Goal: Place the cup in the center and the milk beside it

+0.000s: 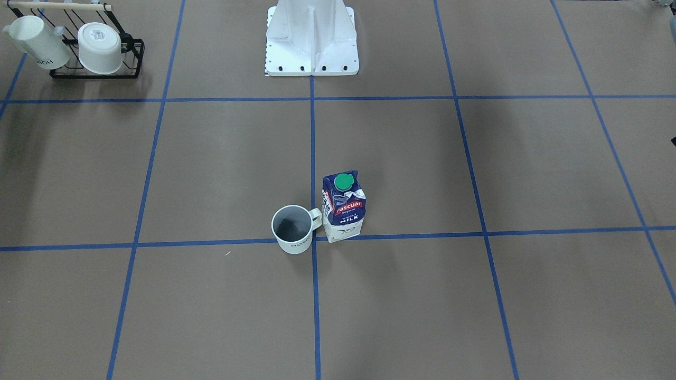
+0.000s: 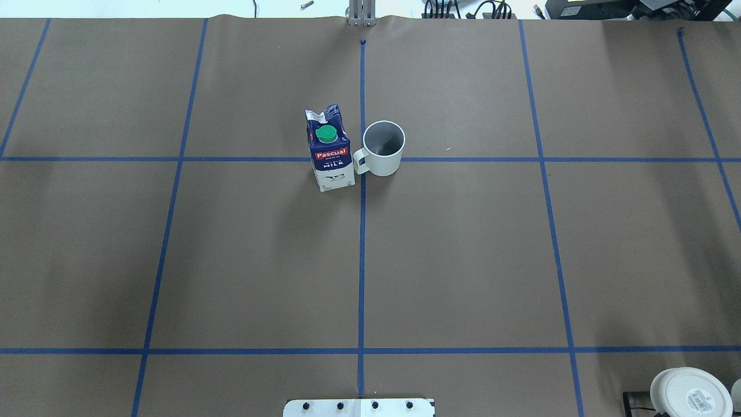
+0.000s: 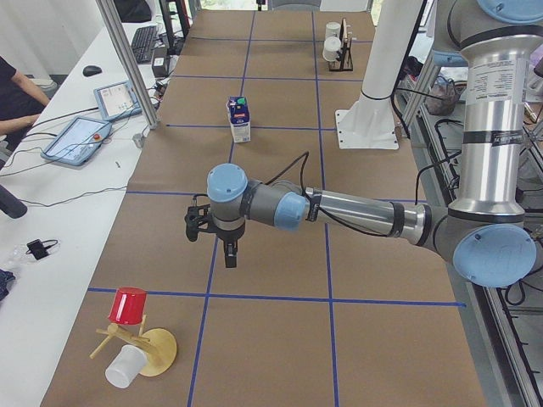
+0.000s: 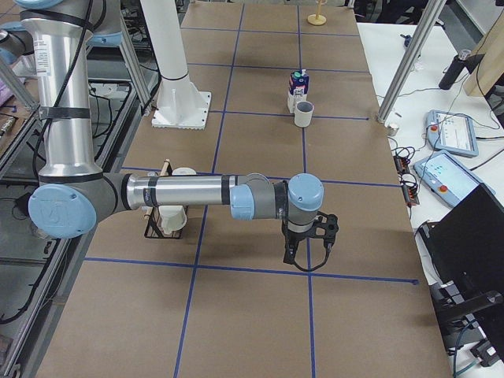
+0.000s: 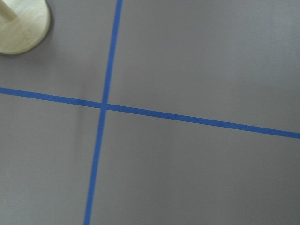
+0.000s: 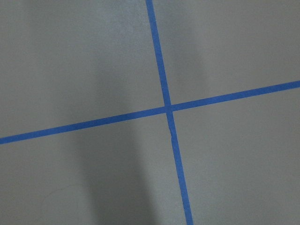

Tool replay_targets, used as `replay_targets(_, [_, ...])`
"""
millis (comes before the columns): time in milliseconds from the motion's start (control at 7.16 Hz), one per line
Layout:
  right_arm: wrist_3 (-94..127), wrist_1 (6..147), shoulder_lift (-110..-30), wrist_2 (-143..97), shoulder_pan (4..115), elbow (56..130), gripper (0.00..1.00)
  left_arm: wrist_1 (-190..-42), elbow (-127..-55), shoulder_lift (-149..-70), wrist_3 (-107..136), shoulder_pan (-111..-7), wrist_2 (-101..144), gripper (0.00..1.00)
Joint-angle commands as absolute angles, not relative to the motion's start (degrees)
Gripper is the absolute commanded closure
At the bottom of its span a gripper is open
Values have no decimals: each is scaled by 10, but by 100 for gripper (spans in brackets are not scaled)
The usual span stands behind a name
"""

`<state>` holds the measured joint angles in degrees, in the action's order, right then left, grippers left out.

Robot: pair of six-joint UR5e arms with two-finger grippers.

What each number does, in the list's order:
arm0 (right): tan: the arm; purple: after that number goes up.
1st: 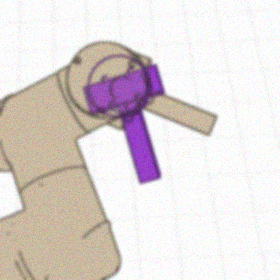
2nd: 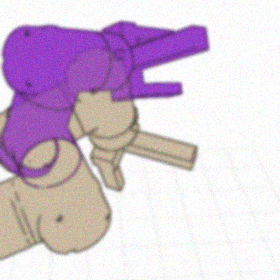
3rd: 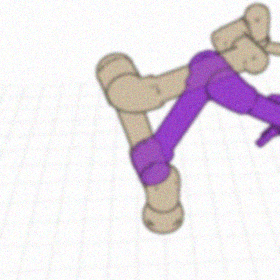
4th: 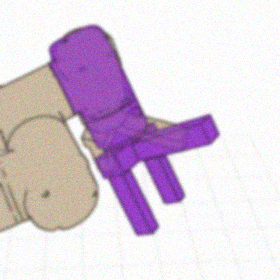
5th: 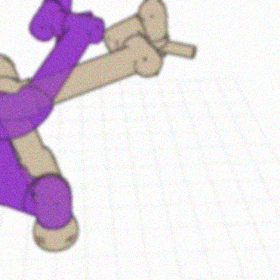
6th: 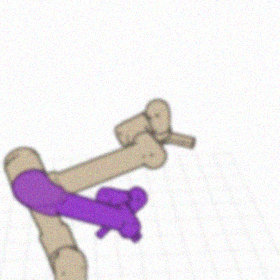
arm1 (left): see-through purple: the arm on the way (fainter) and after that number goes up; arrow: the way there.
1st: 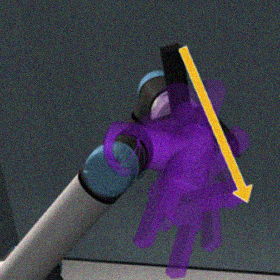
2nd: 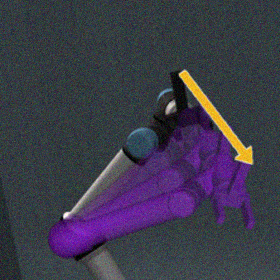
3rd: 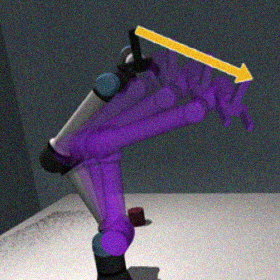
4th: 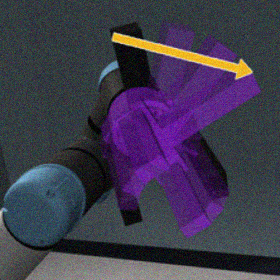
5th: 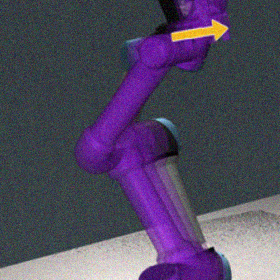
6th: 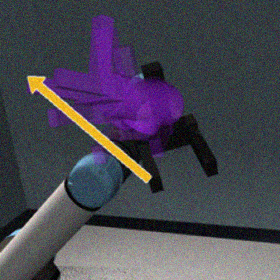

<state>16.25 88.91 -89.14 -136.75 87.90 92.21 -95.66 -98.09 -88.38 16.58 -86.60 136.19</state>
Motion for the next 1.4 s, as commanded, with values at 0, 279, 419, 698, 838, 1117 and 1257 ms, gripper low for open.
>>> replay_targets(0, [162,909,-895,-1385,886,926,0,-955,-931,-883,71,-908,1354,2])
replay_targets(279, [164,909,-896,-1396,886,927,0,-956,-931,-882,71,-907,1332,2])
replay_targets(419, [165,909,-896,-1396,886,928,0,-955,-932,-882,71,-907,1332,2])
replay_targets(698, [164,909,-897,-1395,887,925,0,-956,-933,-882,71,-907,1332,2])
replay_targets(838, [164,909,-897,-1395,887,925,0,-955,-932,-883,71,-907,1332,2])
replay_targets(1117, [164,909,-898,-1395,887,924,0,-955,-932,-883,72,-907,1332,2])
replay_targets(1257, [164,906,-904,-1395,887,925,0,-955,-932,-882,72,-907,1332,2])
